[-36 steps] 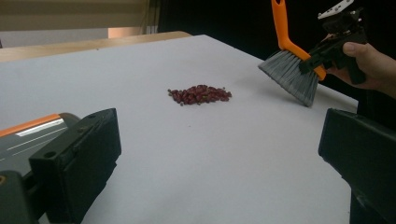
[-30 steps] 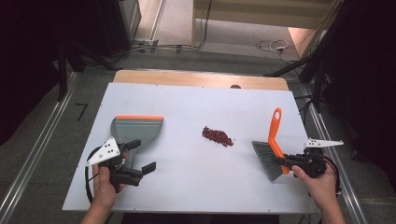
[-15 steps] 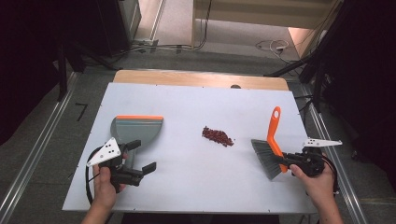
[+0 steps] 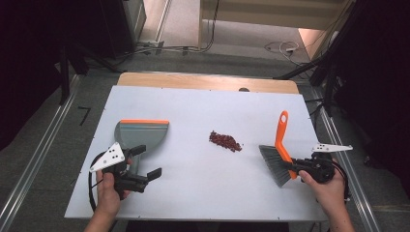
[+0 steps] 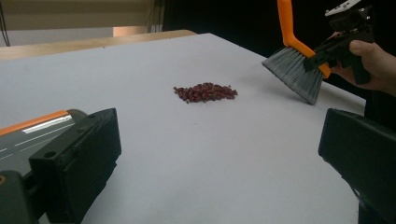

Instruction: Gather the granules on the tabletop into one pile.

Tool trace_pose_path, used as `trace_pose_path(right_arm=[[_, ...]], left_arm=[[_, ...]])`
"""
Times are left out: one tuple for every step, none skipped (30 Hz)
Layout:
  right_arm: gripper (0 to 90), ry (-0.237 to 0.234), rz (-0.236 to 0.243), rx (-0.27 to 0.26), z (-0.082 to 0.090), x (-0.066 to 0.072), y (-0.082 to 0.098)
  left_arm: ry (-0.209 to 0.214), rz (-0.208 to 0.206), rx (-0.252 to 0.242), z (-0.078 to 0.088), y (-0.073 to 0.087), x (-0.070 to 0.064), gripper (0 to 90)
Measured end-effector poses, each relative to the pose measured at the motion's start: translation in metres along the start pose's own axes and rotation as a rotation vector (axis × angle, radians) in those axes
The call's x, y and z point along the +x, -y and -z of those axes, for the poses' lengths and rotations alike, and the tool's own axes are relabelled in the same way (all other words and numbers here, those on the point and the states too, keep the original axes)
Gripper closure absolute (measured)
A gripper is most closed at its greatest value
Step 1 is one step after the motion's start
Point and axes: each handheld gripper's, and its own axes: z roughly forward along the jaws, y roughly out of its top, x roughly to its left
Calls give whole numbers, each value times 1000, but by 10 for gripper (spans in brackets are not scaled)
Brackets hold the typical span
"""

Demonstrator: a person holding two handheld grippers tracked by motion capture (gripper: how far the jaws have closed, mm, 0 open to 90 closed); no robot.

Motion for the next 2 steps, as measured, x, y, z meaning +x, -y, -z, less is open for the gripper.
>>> trace_pose_path(right_arm=[[686, -2, -1, 0, 0, 0, 0], [686, -2, -1, 0, 0, 0, 0]], left_arm=[[0, 0, 0, 0, 0, 0, 5], [1, 1, 0, 0, 0, 0, 5]])
